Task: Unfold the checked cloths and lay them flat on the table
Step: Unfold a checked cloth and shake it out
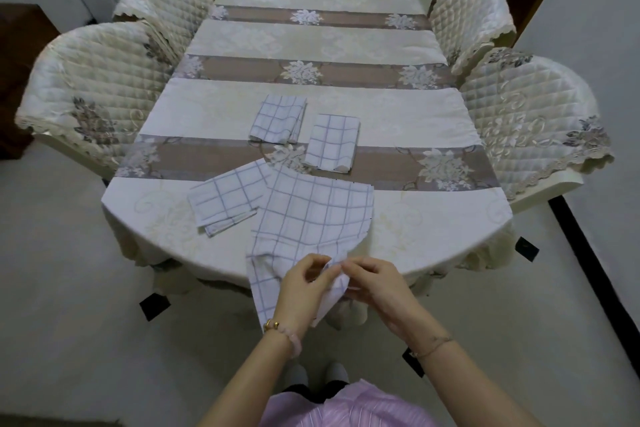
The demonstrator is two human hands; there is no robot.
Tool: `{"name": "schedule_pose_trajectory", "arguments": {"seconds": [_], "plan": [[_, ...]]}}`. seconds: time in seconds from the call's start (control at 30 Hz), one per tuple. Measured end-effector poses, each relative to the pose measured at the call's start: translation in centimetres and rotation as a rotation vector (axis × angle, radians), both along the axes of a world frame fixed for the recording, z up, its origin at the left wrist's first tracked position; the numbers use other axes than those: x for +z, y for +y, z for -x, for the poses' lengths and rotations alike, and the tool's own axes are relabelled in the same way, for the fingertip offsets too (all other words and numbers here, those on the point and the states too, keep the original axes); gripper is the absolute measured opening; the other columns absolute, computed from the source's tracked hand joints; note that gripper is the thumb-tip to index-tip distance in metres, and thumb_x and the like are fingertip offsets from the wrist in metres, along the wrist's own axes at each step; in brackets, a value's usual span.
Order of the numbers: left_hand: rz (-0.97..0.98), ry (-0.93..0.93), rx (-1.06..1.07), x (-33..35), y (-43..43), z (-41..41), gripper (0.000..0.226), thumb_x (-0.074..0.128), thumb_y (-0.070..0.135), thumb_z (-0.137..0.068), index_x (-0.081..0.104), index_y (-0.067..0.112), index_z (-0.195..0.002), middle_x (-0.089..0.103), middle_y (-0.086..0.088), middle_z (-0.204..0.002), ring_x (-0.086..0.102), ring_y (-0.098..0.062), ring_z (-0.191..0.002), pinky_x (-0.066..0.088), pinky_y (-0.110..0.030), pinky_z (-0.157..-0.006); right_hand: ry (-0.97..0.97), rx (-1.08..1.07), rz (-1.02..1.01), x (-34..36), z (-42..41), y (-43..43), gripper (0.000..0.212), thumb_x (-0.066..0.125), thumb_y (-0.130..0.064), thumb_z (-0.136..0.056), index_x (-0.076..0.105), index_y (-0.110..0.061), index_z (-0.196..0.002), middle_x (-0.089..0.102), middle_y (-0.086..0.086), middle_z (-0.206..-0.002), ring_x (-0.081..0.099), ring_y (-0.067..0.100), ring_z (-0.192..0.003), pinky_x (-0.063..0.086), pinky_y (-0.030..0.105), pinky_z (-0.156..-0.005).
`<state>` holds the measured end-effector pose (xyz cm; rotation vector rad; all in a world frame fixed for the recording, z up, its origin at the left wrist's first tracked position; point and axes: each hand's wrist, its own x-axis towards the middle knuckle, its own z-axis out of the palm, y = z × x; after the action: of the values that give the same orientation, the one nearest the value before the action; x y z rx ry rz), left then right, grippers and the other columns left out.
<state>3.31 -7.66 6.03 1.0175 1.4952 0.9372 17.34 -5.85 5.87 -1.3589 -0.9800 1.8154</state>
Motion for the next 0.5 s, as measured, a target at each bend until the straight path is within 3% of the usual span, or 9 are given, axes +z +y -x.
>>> {"name": "schedule_pose_trajectory", "arguments": {"seconds": [0.13,0.3,0.43,0.5], "plan": [[0.002,-0.057,0.051,-0.1,0.4,0.5,0.009,0.068,0.013,-0.083,0.066,0.008,-0.076,0.066,-0.001,-0.074,0.060,-0.010,-0.072,0.047,-0.012,-0.063,0.029,-0.028,0.033,0.0,-0.1,0.1,0.023,0.057,-0.015,-0.091,0.069,0.003,-0.099,0.072,0.016,-0.104,0.069,0.026,-0.095,0.057,0.028,-0.075],[-0.063,-0.127,0.267,0.2,1.8,2.6,0.015,0.061,0.010,-0.089,0.063,0.015,-0.076,0.063,-0.002,-0.074,0.055,-0.013,-0.069,0.046,-0.020,-0.058,-0.038,-0.157,-0.003,0.6,-1.9,0.7,0.019,0.059,-0.012,-0.089,0.066,0.005,-0.096,0.069,0.015,-0.086,0.066,0.023,-0.070,0.054,0.036,-0.062],[-0.115,-0.373,0.438,0.5,2.1,7.6,0.018,0.050,0.007,-0.094,0.060,0.018,-0.084,0.069,0.004,-0.078,0.066,-0.007,-0.068,0.056,-0.017,-0.056,-0.250,-0.257,-0.065,0.4,-4.5,1.2,0.004,0.064,-0.014,-0.086,0.067,-0.015,-0.088,0.069,0.001,-0.086,0.064,0.012,-0.075,0.052,0.018,-0.061],[-0.133,-0.409,0.467,-0.2,1.4,10.7,0.021,0.047,0.006,-0.096,0.059,0.019,-0.086,0.071,0.008,-0.069,0.067,-0.001,-0.061,0.055,-0.016,-0.052,-0.305,-0.258,-0.067,-0.3,-5.6,1.2,0.003,0.064,-0.015,-0.086,0.067,-0.015,-0.088,0.068,0.001,-0.085,0.063,0.011,-0.074,0.050,0.014,-0.057]]}}
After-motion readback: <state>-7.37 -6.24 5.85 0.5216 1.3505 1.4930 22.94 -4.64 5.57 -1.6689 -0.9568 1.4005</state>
